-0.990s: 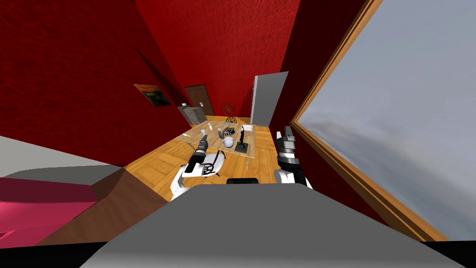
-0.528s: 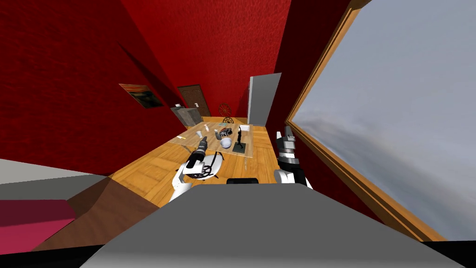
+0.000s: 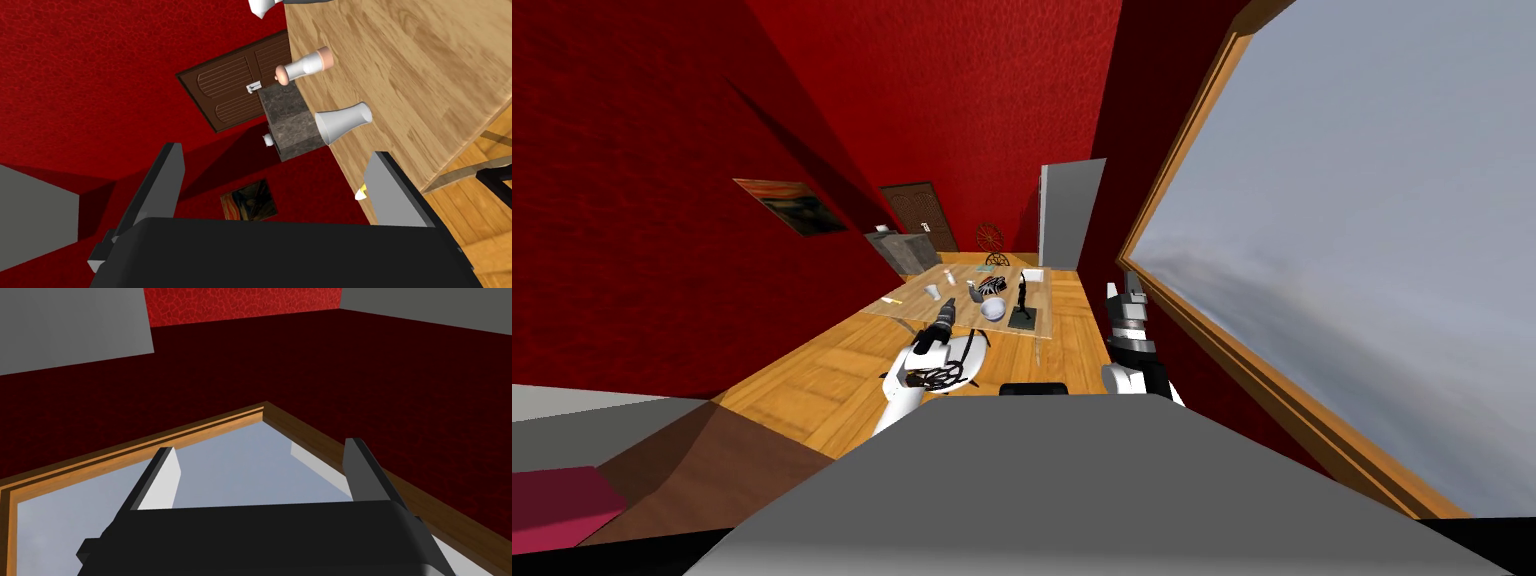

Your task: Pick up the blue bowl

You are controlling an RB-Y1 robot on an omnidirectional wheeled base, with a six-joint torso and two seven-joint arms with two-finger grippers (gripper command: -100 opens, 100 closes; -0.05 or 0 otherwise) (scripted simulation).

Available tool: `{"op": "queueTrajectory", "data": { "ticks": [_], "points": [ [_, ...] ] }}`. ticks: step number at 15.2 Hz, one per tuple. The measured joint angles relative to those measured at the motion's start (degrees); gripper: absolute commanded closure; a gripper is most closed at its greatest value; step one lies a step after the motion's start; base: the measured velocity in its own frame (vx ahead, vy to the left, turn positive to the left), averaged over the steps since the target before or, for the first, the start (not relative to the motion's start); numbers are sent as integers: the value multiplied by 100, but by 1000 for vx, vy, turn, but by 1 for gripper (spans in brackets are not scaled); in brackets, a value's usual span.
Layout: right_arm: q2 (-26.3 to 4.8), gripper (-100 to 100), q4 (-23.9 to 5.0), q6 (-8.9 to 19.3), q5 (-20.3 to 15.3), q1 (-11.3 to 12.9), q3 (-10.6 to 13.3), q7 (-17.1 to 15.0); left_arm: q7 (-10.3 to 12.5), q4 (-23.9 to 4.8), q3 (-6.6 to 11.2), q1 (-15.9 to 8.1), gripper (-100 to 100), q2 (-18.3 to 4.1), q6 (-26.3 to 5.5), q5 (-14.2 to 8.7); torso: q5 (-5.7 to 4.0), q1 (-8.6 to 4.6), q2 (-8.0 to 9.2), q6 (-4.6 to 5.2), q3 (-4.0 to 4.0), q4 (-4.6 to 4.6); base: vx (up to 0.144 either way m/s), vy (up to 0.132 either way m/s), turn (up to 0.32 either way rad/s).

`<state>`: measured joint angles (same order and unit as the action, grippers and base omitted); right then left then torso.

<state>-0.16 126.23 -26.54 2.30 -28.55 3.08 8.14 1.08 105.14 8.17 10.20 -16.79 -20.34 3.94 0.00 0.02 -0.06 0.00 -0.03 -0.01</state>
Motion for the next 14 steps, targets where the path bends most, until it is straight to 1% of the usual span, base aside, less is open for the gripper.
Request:
{"op": "queueTrajectory", "data": {
  "ticks": [6,7,10,12,13,14],
  "points": [
    [0,0,0,0,0,0,0,0,-76,-327,129,-330,-100,-23,-693,-1,0,-1,-2,3,-1,0,9,-1,-97],
    [0,0,0,0,0,0,0,0,-83,-351,145,-335,-100,-42,-794,-20,0,0,-1,0,-1,0,14,-3,-151],
    [0,0,0,0,0,0,0,0,-124,-500,211,-466,-100,-14,-1139,5,0,0,-3,0,-2,-1,14,0,-121],
    [0,0,0,0,0,0,0,0,-154,-612,270,-586,-100,-36,-1403,-15,0,-1,-4,2,-2,-1,13,0,-98],
    [0,0,0,0,0,0,0,0,-164,-601,283,-590,-100,-40,-1543,-25,0,-1,-3,-1,-2,-1,14,-3,-132],
    [0,0,0,0,0,0,0,0,-178,-696,316,-659,-100,-51,-1665,-36,0,-1,-4,3,-2,-1,15,-2,-166]
  ]
}}
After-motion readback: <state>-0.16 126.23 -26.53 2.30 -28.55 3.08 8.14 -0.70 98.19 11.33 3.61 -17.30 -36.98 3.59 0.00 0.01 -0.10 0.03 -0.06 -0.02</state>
